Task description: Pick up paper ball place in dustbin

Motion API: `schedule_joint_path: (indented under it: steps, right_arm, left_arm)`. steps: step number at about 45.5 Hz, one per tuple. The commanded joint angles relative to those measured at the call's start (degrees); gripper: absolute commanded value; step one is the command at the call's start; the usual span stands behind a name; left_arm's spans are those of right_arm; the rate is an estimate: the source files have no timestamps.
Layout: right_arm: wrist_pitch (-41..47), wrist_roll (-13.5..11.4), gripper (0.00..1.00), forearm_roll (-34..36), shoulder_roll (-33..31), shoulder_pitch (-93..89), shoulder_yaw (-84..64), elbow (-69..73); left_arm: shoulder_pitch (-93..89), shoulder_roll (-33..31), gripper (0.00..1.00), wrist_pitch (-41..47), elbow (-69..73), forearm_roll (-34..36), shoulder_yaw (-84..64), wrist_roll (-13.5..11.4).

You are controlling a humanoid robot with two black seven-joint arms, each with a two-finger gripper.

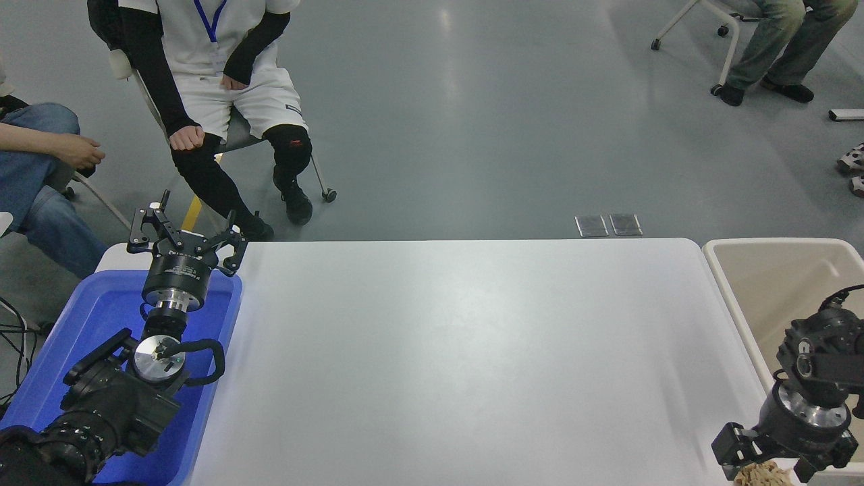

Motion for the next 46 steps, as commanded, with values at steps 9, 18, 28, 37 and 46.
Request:
schedule_joint_path:
  steps: [9,18,28,37,46]
  right_arm:
    - [-6.7,0.1,1.00,-0.8,-0.1,-3.5,0.5,-0.3]
    - [-8.9,0.1,1.00,-0.9,-0.2,-5.0,0.5,-0.8]
    - [-10.5,0.1,1.00,-0.9,-0.8,-5.5,0.5,-0.8]
    - [-13.0,0.1,1.00,-0.9,-0.8,-5.9,0.1,-0.9]
    - [-14.6,0.0,0.98,-0.8,-0.8,-6.7,-0.1,-0.9]
  left_arm:
    - [0.0,0.0,0.99,0.0,0.0,0.0,0.0,0.0]
    - [0.0,0.0,0.99,0.0,0.0,-0.1,0.0,0.0]
    - [0.0,0.0,0.99,0.0,0.0,0.0,0.0,0.0]
    - [0.0,0.0,0.99,0.0,0.0,0.0,0.0,0.0]
    - [0.0,0.0,0.99,0.0,0.0,0.0,0.0,0.0]
